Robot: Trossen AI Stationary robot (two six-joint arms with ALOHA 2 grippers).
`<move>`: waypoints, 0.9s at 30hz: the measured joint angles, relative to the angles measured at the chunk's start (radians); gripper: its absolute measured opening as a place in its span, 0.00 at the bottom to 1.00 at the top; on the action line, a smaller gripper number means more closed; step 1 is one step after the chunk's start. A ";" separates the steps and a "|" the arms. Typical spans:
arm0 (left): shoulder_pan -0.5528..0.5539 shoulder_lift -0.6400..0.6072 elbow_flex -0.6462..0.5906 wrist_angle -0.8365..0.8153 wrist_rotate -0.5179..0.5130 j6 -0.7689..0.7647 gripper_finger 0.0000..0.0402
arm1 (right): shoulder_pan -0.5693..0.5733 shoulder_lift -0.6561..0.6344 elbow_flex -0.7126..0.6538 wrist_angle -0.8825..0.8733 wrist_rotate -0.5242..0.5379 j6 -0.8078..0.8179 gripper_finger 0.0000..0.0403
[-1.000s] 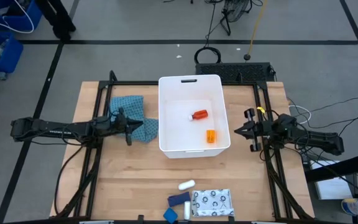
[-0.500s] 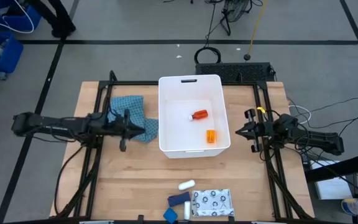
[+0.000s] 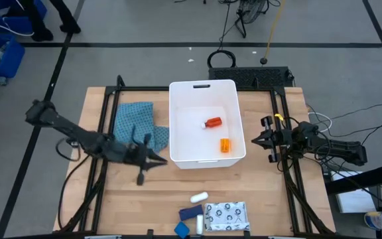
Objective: Pick & place medical supplies in basket/bin
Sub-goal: Put the top rolled gauze into the white bin
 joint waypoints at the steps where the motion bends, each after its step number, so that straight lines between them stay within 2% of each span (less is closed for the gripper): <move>1: -0.017 0.040 0.023 0.009 -0.013 -0.012 0.09 | 0.000 0.000 0.000 0.000 0.000 0.005 0.00; 10: -0.098 0.386 0.217 0.154 -0.027 -0.052 0.09 | 0.000 0.000 0.000 -0.002 0.000 0.043 0.00; 17: -0.093 0.631 0.412 0.155 -0.028 -0.093 0.09 | 0.000 0.000 -0.001 0.000 0.000 0.055 0.00; 20: -0.084 0.713 0.497 0.100 -0.030 -0.095 0.09 | 0.000 0.000 -0.001 0.006 0.000 0.044 0.00; 23: -0.073 0.769 0.561 -0.028 -0.029 -0.150 0.10 | 0.000 0.000 -0.001 0.007 0.000 0.037 0.00; 27: -0.060 0.813 0.600 -0.130 -0.019 -0.268 0.18 | 0.000 0.000 -0.001 0.008 0.000 0.032 0.00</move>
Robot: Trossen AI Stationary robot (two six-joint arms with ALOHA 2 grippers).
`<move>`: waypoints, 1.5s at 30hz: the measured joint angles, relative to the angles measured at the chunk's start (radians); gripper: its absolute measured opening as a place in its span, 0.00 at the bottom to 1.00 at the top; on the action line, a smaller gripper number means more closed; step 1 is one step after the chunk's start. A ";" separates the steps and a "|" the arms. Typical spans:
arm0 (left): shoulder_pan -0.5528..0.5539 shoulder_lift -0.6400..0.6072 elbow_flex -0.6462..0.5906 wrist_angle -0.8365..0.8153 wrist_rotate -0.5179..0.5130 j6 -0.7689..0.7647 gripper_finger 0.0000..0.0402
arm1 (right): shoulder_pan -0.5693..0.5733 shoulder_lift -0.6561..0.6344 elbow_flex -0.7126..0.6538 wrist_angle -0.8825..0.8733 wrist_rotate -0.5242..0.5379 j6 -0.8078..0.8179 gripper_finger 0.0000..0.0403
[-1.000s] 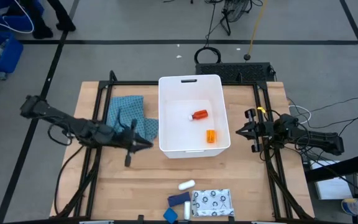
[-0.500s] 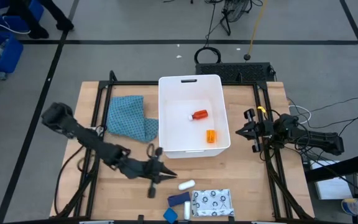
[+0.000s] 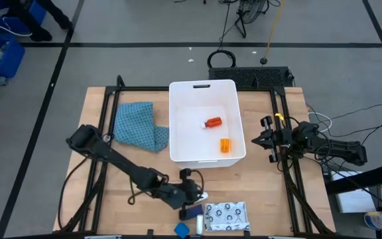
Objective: Pick & place medical supplies in basket/bin
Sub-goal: Put the top rolled gauze into the white bin
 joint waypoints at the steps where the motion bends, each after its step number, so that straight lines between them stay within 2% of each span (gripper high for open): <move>1: 0.003 0.006 0.004 -0.005 0.006 -0.023 0.21 | 0.000 0.000 0.000 0.000 0.000 0.000 0.00; 9: 0.009 0.076 0.015 -0.017 0.055 -0.064 0.58 | 0.000 0.003 0.000 -0.006 0.000 0.000 0.00; 15: 0.018 0.126 0.014 -0.007 0.123 -0.089 0.72 | 0.000 0.006 0.000 -0.011 0.000 0.007 0.00; 30: 0.054 0.165 0.014 -0.054 0.158 -0.139 0.75 | 0.000 0.007 0.000 -0.007 0.000 0.014 0.00; 35: 0.055 0.217 0.013 -0.038 0.197 -0.164 0.75 | 0.000 0.007 0.000 -0.010 -0.001 0.001 0.00; 45: 0.061 0.253 0.014 -0.040 0.196 -0.157 0.75 | 0.000 0.012 0.000 -0.005 0.000 -0.008 0.00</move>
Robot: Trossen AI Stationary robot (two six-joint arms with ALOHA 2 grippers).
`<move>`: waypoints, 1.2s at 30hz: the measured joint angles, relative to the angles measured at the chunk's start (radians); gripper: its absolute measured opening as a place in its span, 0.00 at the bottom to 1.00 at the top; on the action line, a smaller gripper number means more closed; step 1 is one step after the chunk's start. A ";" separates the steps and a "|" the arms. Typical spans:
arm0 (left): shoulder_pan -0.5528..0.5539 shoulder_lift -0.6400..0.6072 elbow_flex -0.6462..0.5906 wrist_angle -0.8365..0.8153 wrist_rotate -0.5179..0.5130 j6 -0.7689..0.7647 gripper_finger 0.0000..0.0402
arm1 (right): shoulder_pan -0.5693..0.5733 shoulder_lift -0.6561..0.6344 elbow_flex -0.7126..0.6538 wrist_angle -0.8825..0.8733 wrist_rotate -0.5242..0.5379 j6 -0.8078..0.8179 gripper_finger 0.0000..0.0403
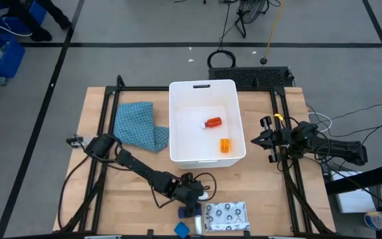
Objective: Pick & place medical supplies in basket/bin
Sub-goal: Put the top rolled gauze into the white bin
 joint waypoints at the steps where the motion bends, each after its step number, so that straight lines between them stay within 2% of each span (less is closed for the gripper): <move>1: 0.000 0.000 0.000 0.000 0.001 0.002 0.75 | 0.000 0.000 0.000 0.000 0.000 0.000 0.00; 4: 0.000 0.000 0.000 -0.005 0.006 0.009 0.71 | 0.000 0.000 0.000 0.000 0.000 0.000 0.00; 6: 0.000 0.000 0.000 -0.009 0.010 0.012 0.64 | 0.000 0.000 0.000 -0.002 0.000 0.000 0.00; 10: 0.003 -0.003 0.000 -0.010 0.024 0.032 0.43 | 0.000 0.000 0.000 -0.002 0.000 0.000 0.00; 14: 0.010 -0.015 -0.001 -0.011 0.092 0.047 0.19 | 0.000 0.000 0.000 -0.002 0.000 0.000 0.00; 16: 0.010 -0.034 -0.003 -0.025 0.109 0.065 0.11 | 0.000 0.000 0.000 -0.002 0.000 0.000 0.00; 22: 0.008 -0.132 -0.002 -0.036 0.100 0.156 0.11 | 0.000 0.001 0.000 -0.005 0.000 0.000 0.00; 27: -0.009 -0.268 -0.002 -0.109 -0.007 0.227 0.19 | 0.000 0.001 0.000 -0.005 0.000 0.000 0.00; 36: -0.097 -0.580 -0.002 -0.314 -0.233 0.368 0.12 | 0.000 0.001 0.000 -0.011 0.000 0.000 0.00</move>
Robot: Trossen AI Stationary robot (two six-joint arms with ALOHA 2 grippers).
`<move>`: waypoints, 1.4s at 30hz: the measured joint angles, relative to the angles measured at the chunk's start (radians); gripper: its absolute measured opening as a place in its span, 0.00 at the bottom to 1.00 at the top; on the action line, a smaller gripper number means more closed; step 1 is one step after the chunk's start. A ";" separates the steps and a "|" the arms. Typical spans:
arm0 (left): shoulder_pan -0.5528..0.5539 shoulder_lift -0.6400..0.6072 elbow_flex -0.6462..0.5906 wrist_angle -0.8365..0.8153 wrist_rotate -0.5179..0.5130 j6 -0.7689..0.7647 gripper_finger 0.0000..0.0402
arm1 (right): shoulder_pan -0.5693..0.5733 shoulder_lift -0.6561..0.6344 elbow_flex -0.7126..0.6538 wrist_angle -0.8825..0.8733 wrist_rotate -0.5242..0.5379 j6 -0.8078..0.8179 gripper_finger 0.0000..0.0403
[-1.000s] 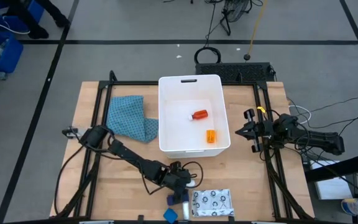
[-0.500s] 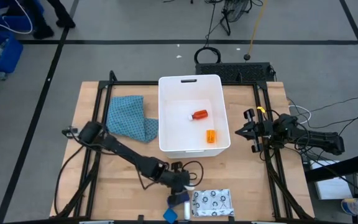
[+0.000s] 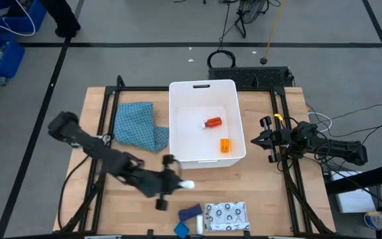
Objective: Pick & place medical supplies in basket/bin
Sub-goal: Put the top rolled gauze into the white bin
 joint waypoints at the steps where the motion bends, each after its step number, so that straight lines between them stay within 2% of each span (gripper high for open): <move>1: -0.014 -0.032 0.000 -0.027 -0.041 0.019 0.12 | 0.000 0.000 0.000 -0.002 0.000 0.000 0.00; 5: -0.053 -0.147 0.000 -0.125 -0.204 0.052 0.13 | 0.000 0.000 0.000 -0.003 0.000 0.004 0.00; 9: -0.050 -0.250 -0.062 -0.129 -0.285 0.114 0.14 | 0.000 0.000 0.000 -0.003 0.000 0.007 0.00; 14: 0.024 -0.403 -0.250 0.051 -0.278 0.213 0.12 | 0.000 0.000 0.000 -0.003 0.000 0.007 0.00; 20: 0.120 -0.622 -0.624 0.513 -0.111 0.353 0.14 | 0.000 0.000 0.000 -0.003 -0.001 0.006 0.00; 24: 0.168 -0.727 -0.856 0.774 -0.102 0.349 0.13 | 0.000 0.000 0.000 -0.005 -0.001 0.007 0.00; 28: 0.202 -0.786 -1.021 0.953 -0.102 0.329 0.12 | 0.000 0.000 0.000 -0.008 -0.002 0.028 0.00; 34: 0.229 -0.809 -1.169 1.137 -0.104 0.336 0.15 | 0.000 0.000 0.000 -0.009 -0.002 0.034 0.00; 42: 0.281 -0.809 -1.208 1.166 -0.103 0.333 0.13 | 0.000 0.000 0.000 -0.033 -0.002 0.034 0.00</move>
